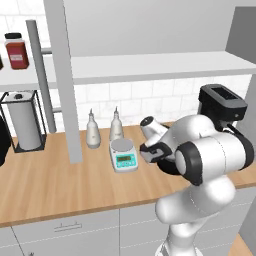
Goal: Pick up the bowls on the counter and stack them on top of one another in the open cabinet. Place the smaller bowl on top of the larger bowl.
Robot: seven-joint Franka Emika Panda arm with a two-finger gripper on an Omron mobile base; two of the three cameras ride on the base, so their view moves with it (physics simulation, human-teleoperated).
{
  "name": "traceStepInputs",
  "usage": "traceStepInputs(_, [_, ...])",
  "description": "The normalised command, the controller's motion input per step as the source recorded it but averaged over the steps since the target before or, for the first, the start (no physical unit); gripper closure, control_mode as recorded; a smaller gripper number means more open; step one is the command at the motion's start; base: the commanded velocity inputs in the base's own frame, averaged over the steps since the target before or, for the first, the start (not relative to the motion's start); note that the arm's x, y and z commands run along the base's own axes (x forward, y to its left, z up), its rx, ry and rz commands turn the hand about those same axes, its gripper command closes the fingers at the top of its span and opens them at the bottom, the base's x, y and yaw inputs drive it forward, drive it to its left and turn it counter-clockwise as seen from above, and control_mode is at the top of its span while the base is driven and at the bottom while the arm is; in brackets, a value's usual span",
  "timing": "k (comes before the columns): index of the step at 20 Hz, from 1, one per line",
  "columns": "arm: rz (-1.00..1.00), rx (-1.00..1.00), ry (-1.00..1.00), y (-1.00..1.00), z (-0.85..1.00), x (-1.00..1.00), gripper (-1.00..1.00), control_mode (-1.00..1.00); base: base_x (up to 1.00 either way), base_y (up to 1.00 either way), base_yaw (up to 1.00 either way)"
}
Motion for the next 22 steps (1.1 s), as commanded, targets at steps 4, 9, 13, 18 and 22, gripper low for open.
traceStepInputs(4, [0.0, 0.02, 0.0, -0.03, -0.18, -0.1, 1.0, -1.0, 0.0, 0.0, 0.0])
traceStepInputs(9, [0.0, 0.0, 0.0, 0.02, 0.08, 0.0, -1.0, -1.0, 0.0, 0.0, 0.0])
traceStepInputs(13, [0.0, 0.0, 0.0, 0.25, 0.66, -0.18, -1.0, -1.0, 0.0, 0.0, 0.0])
traceStepInputs(18, [0.0, 0.0, -0.01, 0.45, 0.57, -0.56, -1.0, -1.0, 0.0, 0.0, 0.0])
traceStepInputs(22, [0.0, 0.04, 0.05, 0.25, -0.26, -0.46, -1.0, -1.0, 0.0, 0.0, 0.0])
